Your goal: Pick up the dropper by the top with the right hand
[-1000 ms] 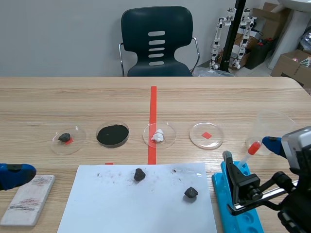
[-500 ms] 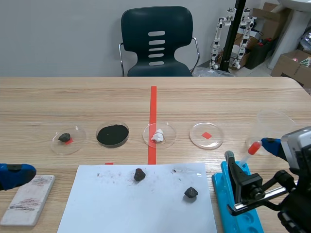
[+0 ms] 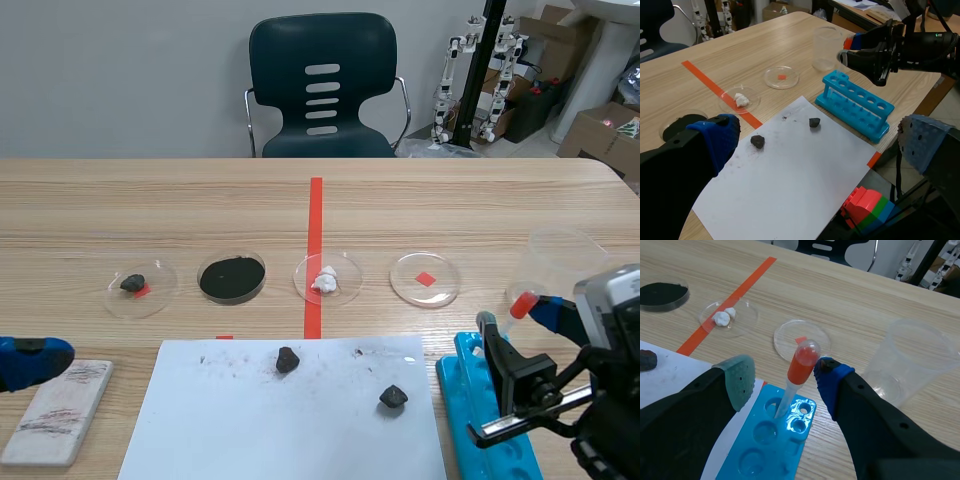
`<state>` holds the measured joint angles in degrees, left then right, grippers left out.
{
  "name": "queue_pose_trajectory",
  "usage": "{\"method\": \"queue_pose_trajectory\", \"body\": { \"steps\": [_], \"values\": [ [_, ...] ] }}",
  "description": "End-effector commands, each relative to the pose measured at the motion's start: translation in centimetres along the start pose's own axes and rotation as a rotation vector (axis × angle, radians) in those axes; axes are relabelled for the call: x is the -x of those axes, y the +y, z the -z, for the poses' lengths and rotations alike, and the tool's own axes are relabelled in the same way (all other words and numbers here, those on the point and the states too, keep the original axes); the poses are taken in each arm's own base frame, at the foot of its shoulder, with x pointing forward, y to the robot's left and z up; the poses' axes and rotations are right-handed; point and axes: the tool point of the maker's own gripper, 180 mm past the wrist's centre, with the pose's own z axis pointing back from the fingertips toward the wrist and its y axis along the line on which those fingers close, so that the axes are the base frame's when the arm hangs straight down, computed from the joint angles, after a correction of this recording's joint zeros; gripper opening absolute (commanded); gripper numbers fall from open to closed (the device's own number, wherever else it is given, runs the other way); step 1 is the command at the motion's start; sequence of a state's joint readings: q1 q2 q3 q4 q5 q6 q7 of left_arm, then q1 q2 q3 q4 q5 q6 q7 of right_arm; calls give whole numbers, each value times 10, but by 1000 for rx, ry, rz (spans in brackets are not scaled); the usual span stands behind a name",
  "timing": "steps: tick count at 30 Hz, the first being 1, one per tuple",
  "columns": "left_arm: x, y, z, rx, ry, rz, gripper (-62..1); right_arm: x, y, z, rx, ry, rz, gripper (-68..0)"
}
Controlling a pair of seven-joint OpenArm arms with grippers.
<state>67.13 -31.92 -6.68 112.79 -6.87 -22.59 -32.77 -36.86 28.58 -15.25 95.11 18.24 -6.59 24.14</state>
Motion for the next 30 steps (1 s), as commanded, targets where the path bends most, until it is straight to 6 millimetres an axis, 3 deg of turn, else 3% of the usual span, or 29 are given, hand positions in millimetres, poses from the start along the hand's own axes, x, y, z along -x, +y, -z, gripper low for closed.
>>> {"method": "queue_pose_trajectory", "body": {
  "steps": [1,14,19,23,30],
  "values": [
    [-4,-2,0,4,-17,-8,14,-11,-1,3,-1,-40,-5,-409],
    [-4,-2,0,4,-17,-8,14,-11,-1,3,-1,-40,-6,-594],
    [-4,-2,0,4,-17,-8,14,-11,-1,3,-1,-41,-6,-602],
    [-4,-2,0,4,-17,-8,14,-11,-1,3,-1,-41,-6,-666],
    [-4,-2,0,4,-17,-8,14,-12,-2,3,0,-45,-6,-667]
  ]
}}
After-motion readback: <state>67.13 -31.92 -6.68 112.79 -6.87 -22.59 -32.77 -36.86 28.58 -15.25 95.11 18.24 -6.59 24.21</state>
